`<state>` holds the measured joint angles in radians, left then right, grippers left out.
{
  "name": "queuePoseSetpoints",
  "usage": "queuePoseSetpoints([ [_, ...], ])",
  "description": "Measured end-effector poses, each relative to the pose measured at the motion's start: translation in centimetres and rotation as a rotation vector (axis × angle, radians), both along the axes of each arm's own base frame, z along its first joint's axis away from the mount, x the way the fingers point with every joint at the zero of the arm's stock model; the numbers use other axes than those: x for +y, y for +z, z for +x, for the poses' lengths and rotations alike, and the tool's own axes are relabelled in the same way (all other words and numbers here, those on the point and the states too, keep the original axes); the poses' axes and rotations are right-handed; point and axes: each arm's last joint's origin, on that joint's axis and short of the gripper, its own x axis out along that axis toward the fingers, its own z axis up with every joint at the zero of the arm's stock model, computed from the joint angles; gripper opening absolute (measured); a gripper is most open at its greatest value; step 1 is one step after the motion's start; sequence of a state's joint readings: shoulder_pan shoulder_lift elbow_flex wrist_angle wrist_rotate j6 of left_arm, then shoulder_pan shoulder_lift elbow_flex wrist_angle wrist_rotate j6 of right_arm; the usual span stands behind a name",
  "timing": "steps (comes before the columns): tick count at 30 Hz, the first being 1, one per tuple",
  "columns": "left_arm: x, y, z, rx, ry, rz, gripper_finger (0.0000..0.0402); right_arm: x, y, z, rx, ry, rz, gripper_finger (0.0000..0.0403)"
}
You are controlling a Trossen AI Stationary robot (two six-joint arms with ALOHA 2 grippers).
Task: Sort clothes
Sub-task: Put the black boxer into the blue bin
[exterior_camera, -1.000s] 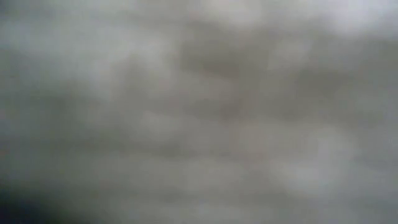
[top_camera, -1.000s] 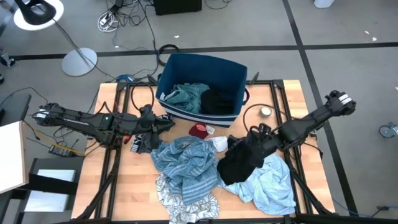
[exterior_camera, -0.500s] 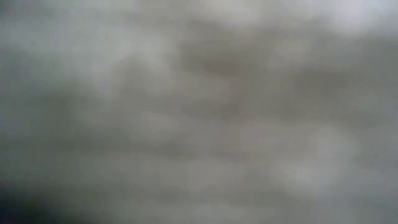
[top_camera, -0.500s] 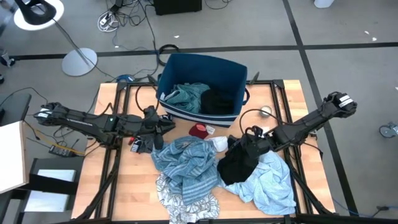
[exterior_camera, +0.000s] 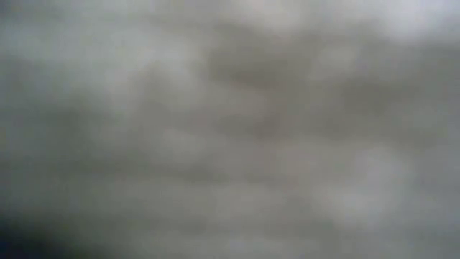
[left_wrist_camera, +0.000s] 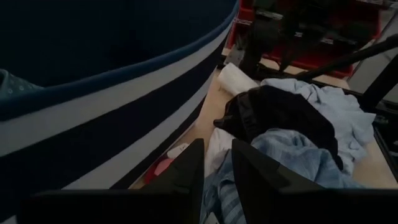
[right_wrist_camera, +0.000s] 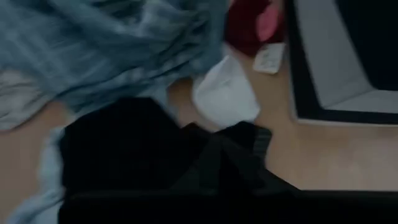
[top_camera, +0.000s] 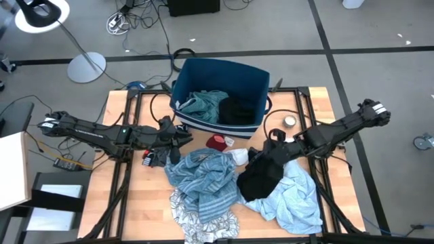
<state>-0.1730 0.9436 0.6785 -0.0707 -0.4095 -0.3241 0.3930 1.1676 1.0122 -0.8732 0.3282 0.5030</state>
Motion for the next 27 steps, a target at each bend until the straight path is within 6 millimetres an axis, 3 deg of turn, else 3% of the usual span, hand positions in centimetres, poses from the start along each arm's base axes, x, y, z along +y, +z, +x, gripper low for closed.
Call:
queuePoseSetpoints([
  [4, 0.0, 0.0, 0.0, 0.002, 0.000, 0.001, 0.0087, 0.1, -0.2, 0.0, 0.034, 0.035, 0.029, 0.0004],
  [11, 0.0, 0.0, 0.0, 0.004, 0.000, 0.002, 0.0087, 0.1, -3.8, -0.2, 0.133, 0.054, -0.001, 0.0033],
  [21, 0.0, 0.0, 0.0, 0.003, 0.000, 0.002, 0.0087, 0.9, -7.5, 1.7, 0.219, 0.162, -0.103, 0.0102],
  [27, 0.0, 0.0, 0.0, 0.003, 0.000, 0.002, 0.0087, 1.4, -9.8, 2.8, 0.319, 0.268, -0.151, 0.0099],
])
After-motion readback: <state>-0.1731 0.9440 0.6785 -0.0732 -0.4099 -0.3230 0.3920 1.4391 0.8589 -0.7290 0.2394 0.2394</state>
